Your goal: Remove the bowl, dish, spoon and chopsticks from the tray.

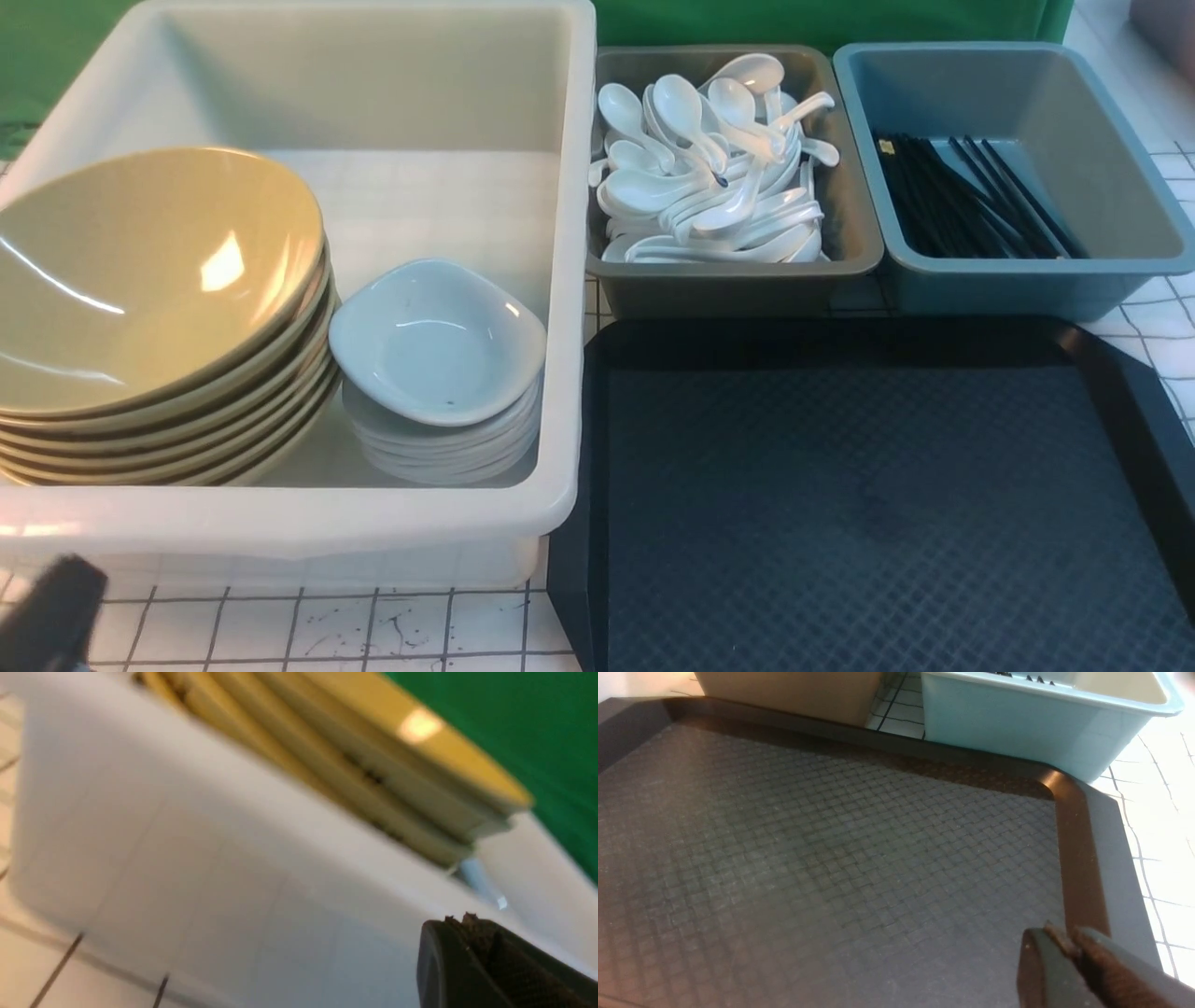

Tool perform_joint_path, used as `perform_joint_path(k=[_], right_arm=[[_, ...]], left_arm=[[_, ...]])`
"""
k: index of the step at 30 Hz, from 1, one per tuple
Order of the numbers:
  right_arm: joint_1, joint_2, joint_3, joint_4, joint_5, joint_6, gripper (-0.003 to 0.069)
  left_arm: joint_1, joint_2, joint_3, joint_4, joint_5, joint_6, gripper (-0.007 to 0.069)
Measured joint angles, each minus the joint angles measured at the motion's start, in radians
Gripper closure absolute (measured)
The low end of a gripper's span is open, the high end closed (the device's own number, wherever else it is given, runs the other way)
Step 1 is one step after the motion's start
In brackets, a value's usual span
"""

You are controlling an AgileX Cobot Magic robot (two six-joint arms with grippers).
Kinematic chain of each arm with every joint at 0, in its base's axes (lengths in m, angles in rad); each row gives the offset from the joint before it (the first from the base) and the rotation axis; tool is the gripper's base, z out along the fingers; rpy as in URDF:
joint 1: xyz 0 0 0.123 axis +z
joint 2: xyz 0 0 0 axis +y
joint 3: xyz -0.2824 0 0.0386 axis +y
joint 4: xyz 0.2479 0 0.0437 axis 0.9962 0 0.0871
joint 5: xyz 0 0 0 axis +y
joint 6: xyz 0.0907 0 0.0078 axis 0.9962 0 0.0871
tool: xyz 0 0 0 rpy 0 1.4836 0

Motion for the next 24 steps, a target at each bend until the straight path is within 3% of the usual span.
perform_joint_path(k=[3, 24], right_arm=[[0.000, 0.000, 0.000, -0.002, 0.000, 0.000, 0.0575], [0.000, 0.000, 0.000, -0.002, 0.000, 0.000, 0.0557]], left_arm=[[-0.003, 0.000, 0.000, 0.015, 0.062, -0.031, 0.0626], [-0.007, 0.000, -0.001, -0.016, 0.060, -0.042, 0.0626]])
